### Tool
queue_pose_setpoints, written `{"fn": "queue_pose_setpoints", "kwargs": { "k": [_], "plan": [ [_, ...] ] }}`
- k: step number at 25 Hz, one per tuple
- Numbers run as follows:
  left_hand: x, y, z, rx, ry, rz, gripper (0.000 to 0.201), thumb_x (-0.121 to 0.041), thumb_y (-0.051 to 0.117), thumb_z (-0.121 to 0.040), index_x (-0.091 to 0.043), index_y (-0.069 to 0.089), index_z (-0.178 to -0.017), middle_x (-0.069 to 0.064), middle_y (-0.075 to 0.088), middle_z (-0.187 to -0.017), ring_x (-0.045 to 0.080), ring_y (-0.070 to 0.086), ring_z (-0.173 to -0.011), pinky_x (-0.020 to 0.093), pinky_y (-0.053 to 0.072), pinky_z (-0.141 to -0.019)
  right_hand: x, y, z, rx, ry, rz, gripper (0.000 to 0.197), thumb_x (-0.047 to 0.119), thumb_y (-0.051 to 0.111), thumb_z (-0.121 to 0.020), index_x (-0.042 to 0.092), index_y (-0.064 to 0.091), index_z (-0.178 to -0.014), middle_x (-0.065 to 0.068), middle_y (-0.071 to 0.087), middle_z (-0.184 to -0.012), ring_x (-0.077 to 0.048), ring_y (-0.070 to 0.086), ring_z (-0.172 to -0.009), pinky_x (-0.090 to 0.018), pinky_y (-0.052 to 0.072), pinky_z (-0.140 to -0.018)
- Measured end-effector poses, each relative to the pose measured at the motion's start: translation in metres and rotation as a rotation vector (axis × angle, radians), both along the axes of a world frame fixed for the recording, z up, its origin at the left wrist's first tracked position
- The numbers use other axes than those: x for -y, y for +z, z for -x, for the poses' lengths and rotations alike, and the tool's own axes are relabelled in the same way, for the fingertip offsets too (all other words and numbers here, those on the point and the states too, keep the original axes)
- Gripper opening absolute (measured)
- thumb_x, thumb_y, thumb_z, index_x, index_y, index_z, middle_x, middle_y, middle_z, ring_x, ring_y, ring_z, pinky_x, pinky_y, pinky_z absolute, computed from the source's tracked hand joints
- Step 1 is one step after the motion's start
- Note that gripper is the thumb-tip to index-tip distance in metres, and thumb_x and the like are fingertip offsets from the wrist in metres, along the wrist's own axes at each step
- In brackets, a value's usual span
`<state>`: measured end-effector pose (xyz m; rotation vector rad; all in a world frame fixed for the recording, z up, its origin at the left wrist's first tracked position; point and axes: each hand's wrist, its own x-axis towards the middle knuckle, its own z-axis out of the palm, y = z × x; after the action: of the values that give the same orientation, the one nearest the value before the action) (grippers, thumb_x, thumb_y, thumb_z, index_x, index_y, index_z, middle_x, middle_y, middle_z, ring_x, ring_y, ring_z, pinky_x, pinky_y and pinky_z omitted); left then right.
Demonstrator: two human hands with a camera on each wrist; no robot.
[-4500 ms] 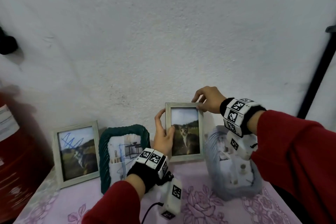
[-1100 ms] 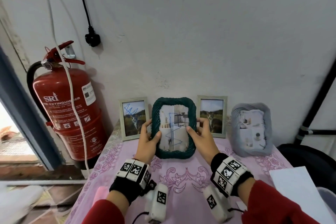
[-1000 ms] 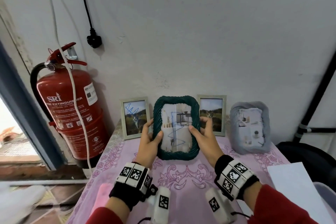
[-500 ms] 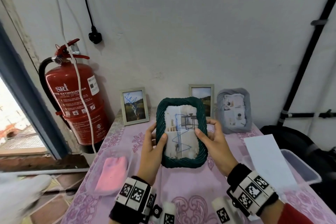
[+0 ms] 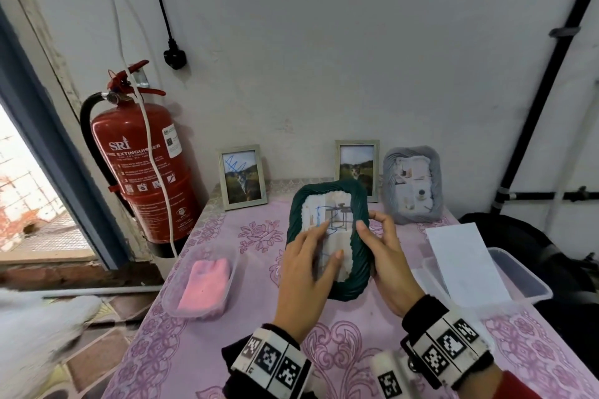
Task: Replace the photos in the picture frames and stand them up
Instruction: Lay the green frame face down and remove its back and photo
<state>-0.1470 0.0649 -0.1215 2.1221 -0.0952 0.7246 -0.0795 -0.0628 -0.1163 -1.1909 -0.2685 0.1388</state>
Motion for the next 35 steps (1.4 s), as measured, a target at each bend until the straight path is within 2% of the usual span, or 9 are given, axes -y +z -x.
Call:
{"fn": "queue_pose_setpoints", "kwargs": {
  "k": [5, 8, 11, 15, 19, 24, 27, 31, 35],
  "plan": [
    [0.010, 0.003, 0.004, -0.071, -0.072, 0.122, 0.049, -0.064, 0.053, -0.078, -0.054, 0.039, -0.124, -0.020, 0.044, -0.117, 0.000, 0.045, -0.113, 0.028, 0.044, -0.097, 0.003, 0.005, 0.007, 0.057, 0.128, 0.031, 0.024, 0.035, 0.039, -0.098, 0.026, 0.052, -0.115, -0.012, 0.069, -0.103, -0.024, 0.068, -0.087, -0.037, 0.057, -0.074],
    [0.012, 0.006, 0.007, -0.040, -0.128, 0.308, 0.046, -0.052, 0.062, -0.079, -0.048, 0.040, -0.119, -0.017, 0.052, -0.117, 0.002, 0.051, -0.114, 0.034, 0.049, -0.095, 0.001, 0.005, 0.009, 0.061, 0.150, 0.023, 0.028, 0.029, 0.033, -0.101, 0.016, 0.054, -0.114, -0.017, 0.067, -0.107, -0.031, 0.067, -0.092, -0.045, 0.055, -0.079],
    [0.010, 0.006, 0.008, 0.020, -0.157, 0.436, 0.035, -0.026, 0.056, -0.091, -0.042, 0.040, -0.116, -0.012, 0.056, -0.111, 0.004, 0.060, -0.102, 0.024, 0.054, -0.081, -0.003, 0.002, 0.010, 0.087, 0.162, 0.056, 0.021, 0.015, 0.040, -0.099, 0.014, 0.055, -0.113, -0.011, 0.069, -0.106, -0.028, 0.067, -0.093, -0.040, 0.056, -0.079],
    [-0.003, 0.003, 0.006, 0.030, -0.107, 0.597, 0.023, -0.012, 0.042, -0.097, -0.026, 0.044, -0.116, -0.005, 0.059, -0.101, -0.002, 0.062, -0.080, 0.014, 0.051, -0.066, -0.005, -0.005, 0.008, 0.174, 0.059, 0.234, 0.024, 0.001, 0.054, -0.091, 0.016, 0.059, -0.109, -0.003, 0.070, -0.105, -0.019, 0.063, -0.101, -0.027, 0.053, -0.083],
    [-0.017, -0.007, 0.007, 0.009, -0.099, 0.779, 0.018, -0.013, 0.037, -0.099, -0.018, 0.048, -0.113, -0.005, 0.063, -0.099, 0.000, 0.062, -0.083, 0.014, 0.050, -0.068, 0.000, -0.018, 0.006, 0.191, -0.192, 0.395, 0.030, 0.006, 0.062, -0.087, 0.019, 0.057, -0.113, -0.001, 0.057, -0.116, -0.020, 0.055, -0.103, -0.033, 0.050, -0.089],
    [-0.028, -0.023, 0.008, -0.113, -0.077, 0.917, 0.019, -0.021, 0.040, -0.099, -0.016, 0.052, -0.113, 0.002, 0.065, -0.102, 0.010, 0.061, -0.087, 0.029, 0.050, -0.075, 0.011, -0.030, 0.001, 0.041, -0.103, 0.461, 0.039, 0.007, 0.059, -0.089, 0.014, 0.054, -0.127, -0.008, 0.060, -0.106, -0.031, 0.059, -0.101, -0.047, 0.051, -0.093],
    [-0.040, -0.034, 0.010, -0.204, 0.014, 0.782, 0.021, -0.011, 0.049, -0.095, -0.015, 0.061, -0.111, 0.008, 0.065, -0.104, 0.015, 0.060, -0.088, 0.023, 0.051, -0.071, 0.018, -0.038, -0.001, 0.025, -0.093, 0.509, 0.040, -0.002, 0.059, -0.086, 0.010, 0.058, -0.125, -0.004, 0.059, -0.091, -0.030, 0.060, -0.090, -0.041, 0.055, -0.084],
    [-0.059, -0.041, 0.012, -0.340, 0.053, 0.671, 0.036, 0.006, 0.057, -0.086, -0.005, 0.060, -0.120, 0.007, 0.058, -0.081, 0.012, 0.057, -0.074, 0.020, 0.053, -0.068, 0.023, -0.047, -0.002, -0.037, -0.034, 0.618, 0.039, -0.004, 0.065, -0.081, 0.007, 0.061, -0.118, -0.002, 0.057, -0.078, -0.016, 0.057, -0.070, -0.022, 0.050, -0.056],
    [-0.066, -0.052, 0.012, -0.495, 0.062, 0.570, 0.039, 0.012, 0.063, -0.079, 0.004, 0.059, -0.117, 0.005, 0.054, -0.071, 0.018, 0.056, -0.069, 0.025, 0.052, -0.069, 0.023, -0.056, -0.006, -0.147, 0.028, 0.712, 0.034, -0.007, 0.063, -0.080, 0.003, 0.060, -0.113, -0.006, 0.055, -0.075, -0.015, 0.061, -0.057, -0.025, 0.052, -0.044]
  ]
}}
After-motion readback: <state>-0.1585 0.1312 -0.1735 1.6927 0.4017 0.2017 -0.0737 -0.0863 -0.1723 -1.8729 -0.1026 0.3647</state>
